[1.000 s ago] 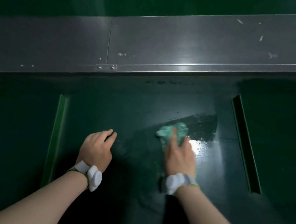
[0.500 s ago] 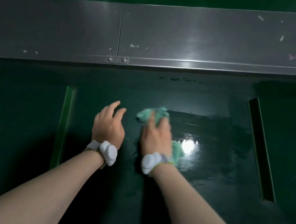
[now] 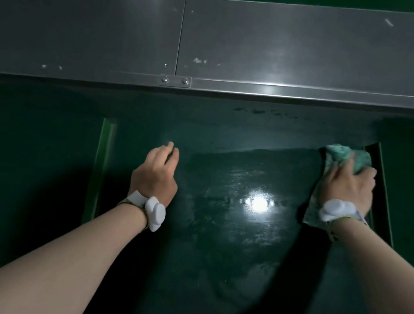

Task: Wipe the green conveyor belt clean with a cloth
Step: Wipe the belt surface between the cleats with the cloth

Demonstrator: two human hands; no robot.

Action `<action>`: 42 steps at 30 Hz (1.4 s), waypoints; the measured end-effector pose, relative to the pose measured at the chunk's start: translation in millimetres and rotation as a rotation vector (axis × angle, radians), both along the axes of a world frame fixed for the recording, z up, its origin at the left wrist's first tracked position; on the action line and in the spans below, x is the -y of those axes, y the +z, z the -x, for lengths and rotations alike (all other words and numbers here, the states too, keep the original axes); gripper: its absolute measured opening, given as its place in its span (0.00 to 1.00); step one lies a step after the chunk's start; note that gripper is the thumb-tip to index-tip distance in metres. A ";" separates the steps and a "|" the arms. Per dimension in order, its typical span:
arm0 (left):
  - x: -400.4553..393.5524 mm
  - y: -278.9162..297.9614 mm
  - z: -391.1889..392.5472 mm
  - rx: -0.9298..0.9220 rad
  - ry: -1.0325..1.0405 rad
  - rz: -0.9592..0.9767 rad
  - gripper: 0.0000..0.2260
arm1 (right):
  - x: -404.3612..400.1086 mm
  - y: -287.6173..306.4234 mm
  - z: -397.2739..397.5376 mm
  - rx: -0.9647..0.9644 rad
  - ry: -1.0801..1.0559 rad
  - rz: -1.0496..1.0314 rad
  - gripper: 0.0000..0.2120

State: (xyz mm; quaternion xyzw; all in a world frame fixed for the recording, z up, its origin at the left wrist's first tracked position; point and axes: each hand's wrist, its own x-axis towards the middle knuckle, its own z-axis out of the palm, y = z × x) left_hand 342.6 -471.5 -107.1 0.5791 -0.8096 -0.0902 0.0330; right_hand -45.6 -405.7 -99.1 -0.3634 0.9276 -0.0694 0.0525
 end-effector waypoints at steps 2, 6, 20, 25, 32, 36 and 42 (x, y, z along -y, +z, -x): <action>-0.7 -1.3 -0.5 0.004 -0.011 -0.008 0.26 | 8.1 -2.2 -6.5 0.016 -0.083 0.001 0.26; -1.6 -6.3 -1.1 -0.018 -0.009 0.007 0.27 | 49.7 -17.9 -81.9 0.085 0.104 0.092 0.25; 6.8 -4.3 -10.0 0.026 -0.043 0.086 0.23 | 47.6 -21.6 -68.6 0.073 0.315 0.036 0.28; 0.6 -1.6 -3.1 -0.019 0.012 0.055 0.22 | 11.4 -6.3 7.2 0.028 0.079 0.011 0.27; -5.8 -0.9 5.2 -0.013 0.080 0.028 0.20 | 7.7 -20.7 -162.4 0.229 0.389 0.049 0.23; -7.4 5.4 8.2 0.050 0.092 -0.055 0.21 | -25.9 -23.3 -244.8 0.177 0.746 0.046 0.33; -12.5 14.8 10.6 0.136 0.096 -0.194 0.26 | -34.7 -18.4 -130.0 0.166 0.519 0.028 0.34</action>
